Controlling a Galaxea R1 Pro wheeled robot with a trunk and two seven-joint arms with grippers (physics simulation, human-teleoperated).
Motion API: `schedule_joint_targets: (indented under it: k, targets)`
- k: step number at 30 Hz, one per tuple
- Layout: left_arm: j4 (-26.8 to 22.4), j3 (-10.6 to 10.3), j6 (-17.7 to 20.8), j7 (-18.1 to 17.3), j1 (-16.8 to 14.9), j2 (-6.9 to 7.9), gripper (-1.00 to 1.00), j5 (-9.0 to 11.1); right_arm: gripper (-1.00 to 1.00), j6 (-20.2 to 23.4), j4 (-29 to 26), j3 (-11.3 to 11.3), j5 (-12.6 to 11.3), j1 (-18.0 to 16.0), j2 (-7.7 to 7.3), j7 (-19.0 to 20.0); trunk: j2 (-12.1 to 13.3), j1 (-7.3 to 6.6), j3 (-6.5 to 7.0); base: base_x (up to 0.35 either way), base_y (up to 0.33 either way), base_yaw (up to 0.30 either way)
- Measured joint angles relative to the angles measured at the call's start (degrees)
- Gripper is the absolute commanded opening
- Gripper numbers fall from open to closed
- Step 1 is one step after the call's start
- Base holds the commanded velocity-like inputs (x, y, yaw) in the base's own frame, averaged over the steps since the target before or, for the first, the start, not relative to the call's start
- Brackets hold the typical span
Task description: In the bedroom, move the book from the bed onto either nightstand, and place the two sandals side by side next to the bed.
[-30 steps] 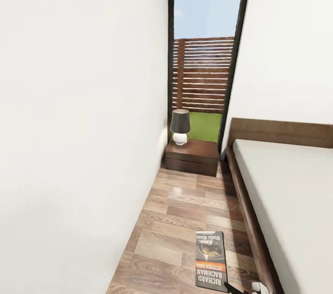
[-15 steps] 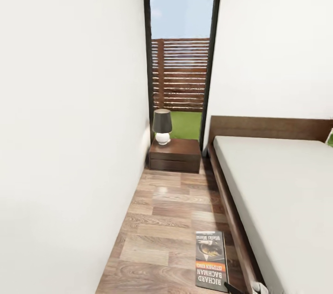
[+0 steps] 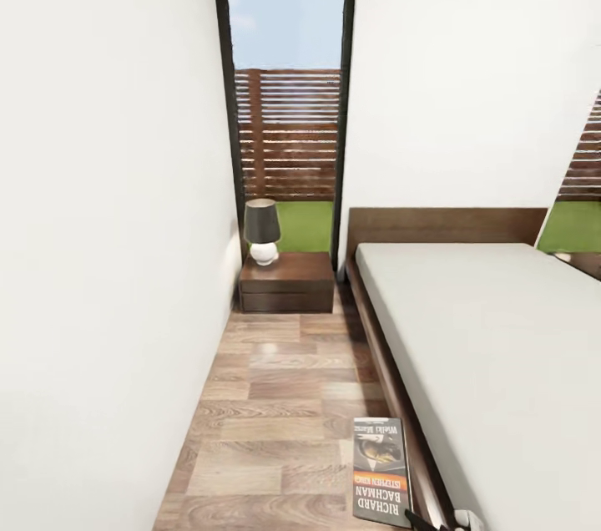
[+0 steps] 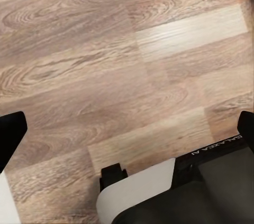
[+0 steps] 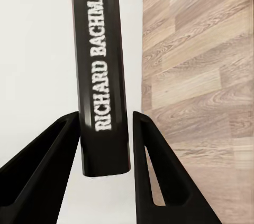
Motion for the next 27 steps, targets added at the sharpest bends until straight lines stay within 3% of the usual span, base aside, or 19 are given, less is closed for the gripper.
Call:
schedule_joint_targets:
  k: [27]
  targets:
    - [0.0, 0.0, 0.0, 0.0, 0.0, 0.0, 1.0, 0.0, -1.0, 0.0, 0.0, 0.0, 0.1, 0.0, 0.11, 0.0, 0.0, 0.0, 0.0, 0.331, 0.0, -0.004]
